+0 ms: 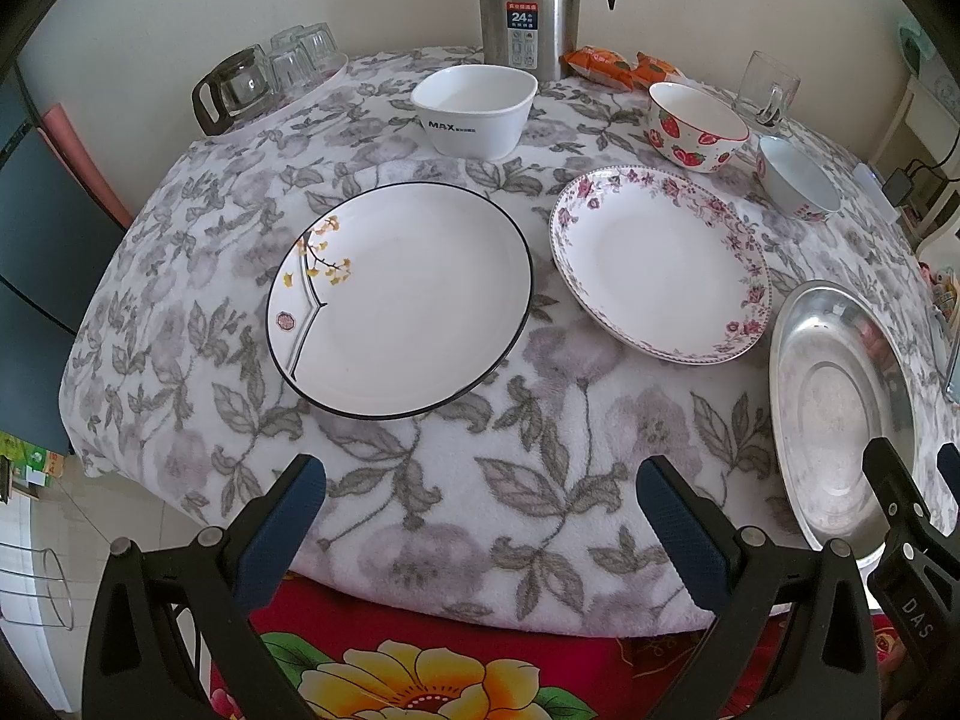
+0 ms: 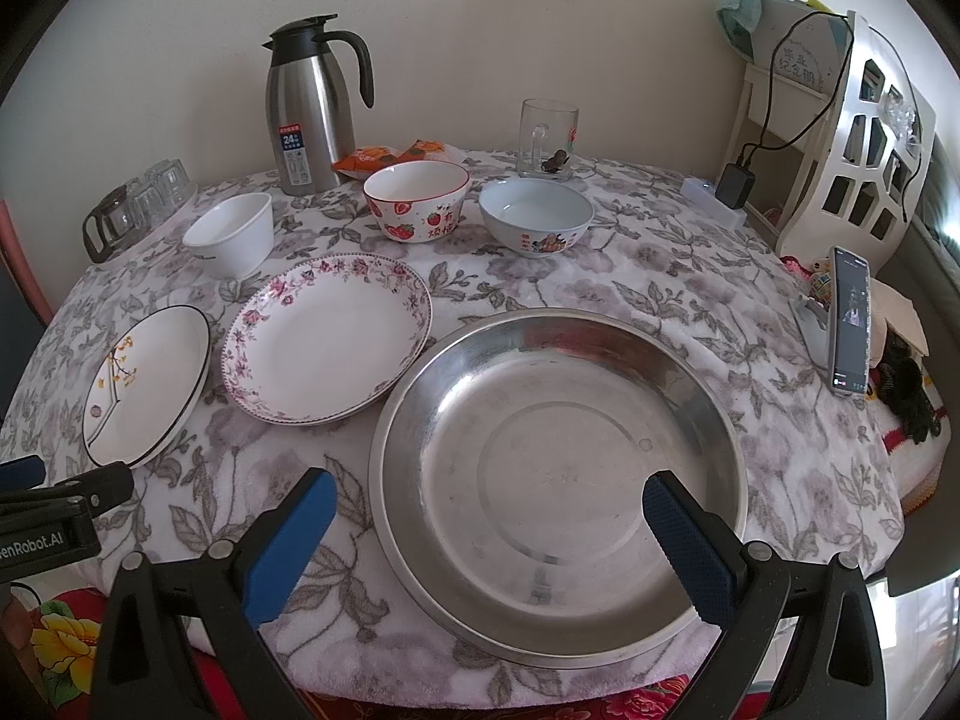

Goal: Organize plates and bowls

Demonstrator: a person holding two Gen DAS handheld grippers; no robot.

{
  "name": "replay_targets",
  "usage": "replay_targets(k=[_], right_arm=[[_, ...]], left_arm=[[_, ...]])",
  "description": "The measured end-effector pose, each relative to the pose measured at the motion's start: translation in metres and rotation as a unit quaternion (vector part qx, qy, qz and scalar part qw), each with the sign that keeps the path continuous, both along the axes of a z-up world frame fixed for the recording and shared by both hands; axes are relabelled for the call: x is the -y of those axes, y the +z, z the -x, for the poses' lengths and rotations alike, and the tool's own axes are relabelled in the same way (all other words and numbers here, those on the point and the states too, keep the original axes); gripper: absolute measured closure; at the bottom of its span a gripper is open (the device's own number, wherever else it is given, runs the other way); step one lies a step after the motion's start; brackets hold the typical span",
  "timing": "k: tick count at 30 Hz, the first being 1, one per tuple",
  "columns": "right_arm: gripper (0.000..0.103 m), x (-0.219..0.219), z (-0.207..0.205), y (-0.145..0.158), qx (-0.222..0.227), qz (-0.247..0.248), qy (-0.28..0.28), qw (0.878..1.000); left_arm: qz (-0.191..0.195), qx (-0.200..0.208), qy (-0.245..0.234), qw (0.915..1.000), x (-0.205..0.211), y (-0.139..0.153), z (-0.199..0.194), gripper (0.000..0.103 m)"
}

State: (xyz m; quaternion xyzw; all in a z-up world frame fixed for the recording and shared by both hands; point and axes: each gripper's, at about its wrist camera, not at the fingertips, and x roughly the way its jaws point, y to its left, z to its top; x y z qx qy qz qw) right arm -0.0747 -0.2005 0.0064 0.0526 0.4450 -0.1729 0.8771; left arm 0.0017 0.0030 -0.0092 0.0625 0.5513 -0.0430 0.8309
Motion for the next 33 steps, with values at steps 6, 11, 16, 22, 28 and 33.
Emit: replay_targets(k=[6,11,16,22,28,33], right_arm=[[0.000,-0.001,0.000,0.000,0.000,0.000,0.000,1.000],[0.000,0.001,0.000,0.000,-0.001,0.000,0.001,1.000],[0.000,0.001,0.000,-0.001,-0.001,-0.003,-0.003,1.000],[0.000,0.017,0.002,-0.003,0.001,-0.028,-0.026,0.999],[0.000,0.077,0.008,-0.004,0.007,-0.071,-0.098,0.993],[0.000,0.126,0.019,-0.013,0.017,-0.093,-0.169,0.981]], left_arm=[[0.002,-0.002,0.000,1.0000,0.001,-0.001,0.000,0.000],[0.008,-0.005,0.000,1.0000,0.000,0.000,-0.001,0.000],[0.043,0.002,0.004,0.9991,-0.002,0.003,-0.001,0.000],[0.093,0.022,0.000,0.9955,0.003,0.010,-0.002,0.000],[0.133,0.060,-0.010,0.9893,0.020,0.023,-0.010,0.000],[0.145,0.090,-0.034,0.9847,0.044,0.034,-0.018,0.000]])
